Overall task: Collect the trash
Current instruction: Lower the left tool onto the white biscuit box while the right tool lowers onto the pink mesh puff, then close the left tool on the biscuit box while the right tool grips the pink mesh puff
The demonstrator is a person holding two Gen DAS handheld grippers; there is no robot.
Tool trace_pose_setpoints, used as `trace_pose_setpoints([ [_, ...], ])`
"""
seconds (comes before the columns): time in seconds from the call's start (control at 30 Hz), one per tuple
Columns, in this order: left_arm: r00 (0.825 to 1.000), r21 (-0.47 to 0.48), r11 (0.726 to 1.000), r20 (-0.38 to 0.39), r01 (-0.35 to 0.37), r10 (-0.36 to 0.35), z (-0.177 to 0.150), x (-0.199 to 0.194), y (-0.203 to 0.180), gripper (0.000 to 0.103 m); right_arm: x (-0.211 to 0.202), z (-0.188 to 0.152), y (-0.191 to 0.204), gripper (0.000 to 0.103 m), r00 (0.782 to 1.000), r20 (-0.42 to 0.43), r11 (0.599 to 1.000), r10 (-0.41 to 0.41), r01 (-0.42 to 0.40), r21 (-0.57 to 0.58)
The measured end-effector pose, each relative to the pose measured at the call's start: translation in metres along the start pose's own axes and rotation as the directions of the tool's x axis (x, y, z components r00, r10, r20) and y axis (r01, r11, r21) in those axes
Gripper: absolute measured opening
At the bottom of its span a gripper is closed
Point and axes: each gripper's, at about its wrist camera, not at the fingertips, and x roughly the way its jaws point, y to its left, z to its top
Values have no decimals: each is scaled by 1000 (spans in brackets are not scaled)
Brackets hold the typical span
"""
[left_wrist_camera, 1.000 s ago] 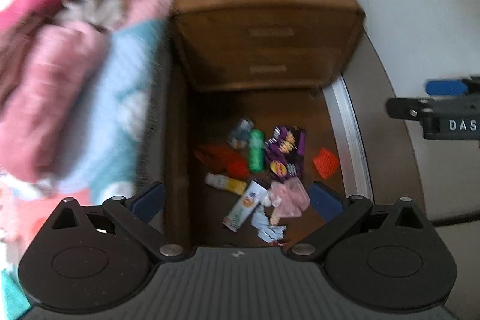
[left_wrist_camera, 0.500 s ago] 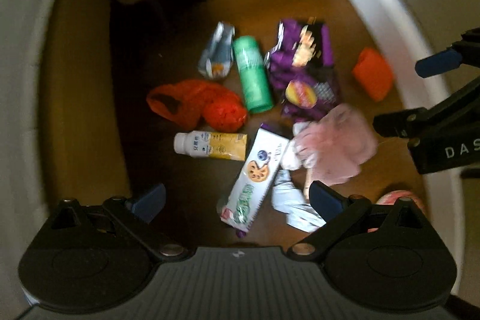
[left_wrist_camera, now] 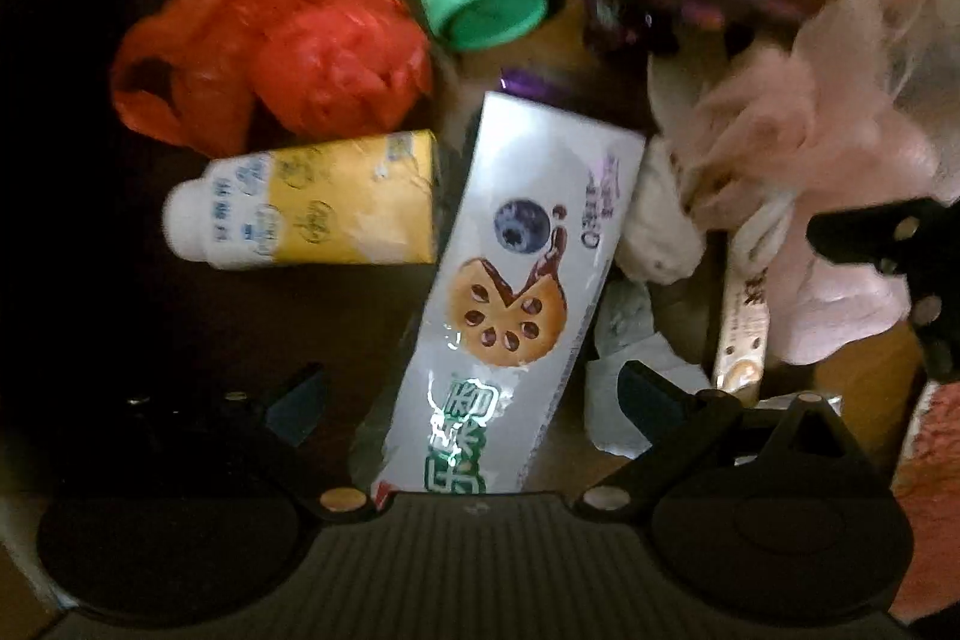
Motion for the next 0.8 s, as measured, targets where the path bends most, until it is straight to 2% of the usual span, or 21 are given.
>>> trace_pose_setpoints([
  [0.03,1000,8,1000,-6,9,-9,0,4,0,94,4,-1,-1,76,1000,0,1000,-4,4,-1],
  [0.1,999,12,1000,-27,22,-22,0,9,1,66,9,-2,-2,71,1000,0,1000,-3,3,11],
  [0.17,999,2,1000,-48,19,-19,1,11,4,53,9,-4,-3,58,1000,3,1000,-3,3,21],
  [0.23,998,-21,999,-56,32,-33,3,10,9,47,6,-6,-3,50,1000,5,1000,-9,9,27],
  [0.3,997,-41,998,-60,43,-45,3,4,14,43,1,-9,-1,41,1000,9,999,-5,5,41],
  [0.37,997,-34,999,-59,37,-39,3,-7,16,42,-4,-11,0,28,1000,13,999,-4,3,50],
  [0.47,998,-21,999,-55,29,-30,3,-28,19,41,-24,-17,4,21,1000,15,998,11,-11,54],
  [0.63,998,-69,997,-42,42,-45,-4,-80,31,40,-68,-23,4,17,999,25,996,28,-30,82],
  [0.8,998,-104,993,-42,47,-52,-12,-138,39,40,-135,-28,15,17,998,64,992,21,-28,122],
])
